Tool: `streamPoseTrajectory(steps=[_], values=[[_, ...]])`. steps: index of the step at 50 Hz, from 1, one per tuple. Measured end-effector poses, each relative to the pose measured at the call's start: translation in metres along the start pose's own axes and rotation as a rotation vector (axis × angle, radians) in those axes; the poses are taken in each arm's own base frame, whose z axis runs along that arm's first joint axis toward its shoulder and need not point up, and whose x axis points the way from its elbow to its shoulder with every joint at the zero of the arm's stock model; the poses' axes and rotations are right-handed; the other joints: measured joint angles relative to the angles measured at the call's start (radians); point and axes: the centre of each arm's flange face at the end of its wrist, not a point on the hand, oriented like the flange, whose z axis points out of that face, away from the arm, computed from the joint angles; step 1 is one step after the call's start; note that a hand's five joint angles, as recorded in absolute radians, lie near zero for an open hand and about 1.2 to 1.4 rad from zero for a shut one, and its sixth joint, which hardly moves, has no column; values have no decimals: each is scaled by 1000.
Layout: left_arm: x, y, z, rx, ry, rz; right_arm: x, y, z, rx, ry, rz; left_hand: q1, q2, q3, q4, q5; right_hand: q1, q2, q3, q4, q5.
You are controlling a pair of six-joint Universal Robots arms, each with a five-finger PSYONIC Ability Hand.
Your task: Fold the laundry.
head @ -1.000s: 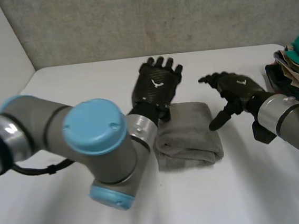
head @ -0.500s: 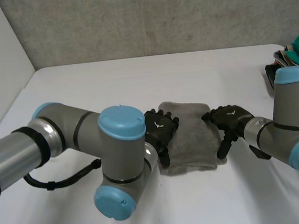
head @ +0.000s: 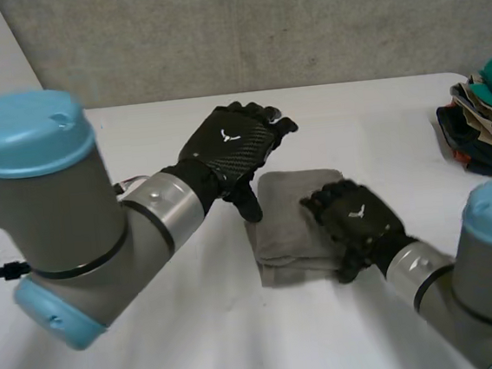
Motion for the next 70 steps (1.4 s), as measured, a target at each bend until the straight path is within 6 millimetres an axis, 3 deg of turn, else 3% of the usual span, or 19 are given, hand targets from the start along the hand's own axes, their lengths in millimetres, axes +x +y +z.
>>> streamPoseTrajectory(steps=[4, 12, 18, 26, 31, 40, 43, 47, 49, 50, 52, 57, 59, 64, 66, 67, 70], values=[[-2, -1, -5, 10, 40, -40, -10, 15, 9, 1, -14, -10, 0, 0, 0, 0, 0, 0, 0, 0, 0, 0], [-6, 4, -4, -4, 31, -86, -8, 26, 30, 28, 5, -27, 0, 0, 0, 0, 0, 27, 22, 23, 23, 22], [-8, 8, -2, -13, 23, -93, -5, 29, 42, 47, 14, -33, 0, 0, 0, 0, 0, 333, 338, 327, 328, 292], [-7, 10, -2, -17, 24, -93, -3, 28, 51, 72, 21, -48, 0, 0, 0, 0, 0, 554, 635, 637, 644, 580], [-7, 10, -2, -19, 25, -93, 2, 22, 57, 95, 34, -64, 0, 0, 0, 0, 0, 760, 890, 905, 937, 837], [-10, 9, -2, -11, 17, -91, 26, -12, 72, 198, 95, -127, 0, 0, 0, 0, 0, 782, 900, 921, 961, 840], [-11, 8, -2, -6, 13, -89, 44, -27, 78, 248, 136, -156, 0, 0, 0, 0, 0, 782, 900, 921, 961, 840], [-13, 6, -2, 7, 4, -85, 100, -64, 83, 372, 236, -213, 1, 1, 0, 0, 0, 782, 900, 921, 964, 840], [-13, 5, -2, 10, 2, -85, 111, -72, 83, 399, 251, -224, 1, 1, 0, 0, 0, 783, 900, 924, 965, 840], [-14, 4, -2, 14, -2, -83, 142, -92, 80, 475, 290, -255, 1, 1, 0, 0, 0, 790, 901, 926, 968, 840], [-14, 4, -2, 17, -5, -82, 172, -108, 77, 539, 322, -275, 1, 1, 0, 0, 0, 790, 905, 926, 969, 840], [-14, 4, -2, 17, -7, -82, 254, -127, 61, 659, 401, -275, 1, 1, 0, 0, 0, 790, 905, 926, 969, 841], [-14, 4, -2, 15, -6, -82, 294, -123, 51, 691, 436, -248, 1, 1, 0, 0, 0, 790, 905, 926, 970, 841], [-13, 6, -3, 8, -5, -84, 365, -97, 29, 734, 469, -159, 1, 2, 0, 0, 0, 790, 905, 926, 973, 841], [-13, 7, -3, 5, -5, -84, 380, -86, 25, 741, 462, -132, 1, 2, 0, 0, 0, 790, 905, 926, 974, 841], [-13, 8, -3, 3, -4, -85, 396, -70, 21, 744, 442, -97, 1, 2, 0, 0, 0, 790, 905, 926, 975, 840], [-13, 9, -3, -2, -5, -87, 412, -38, 20, 735, 393, -42, 1, 2, 0, 0, 0, 790, 905, 926, 975, 841]])
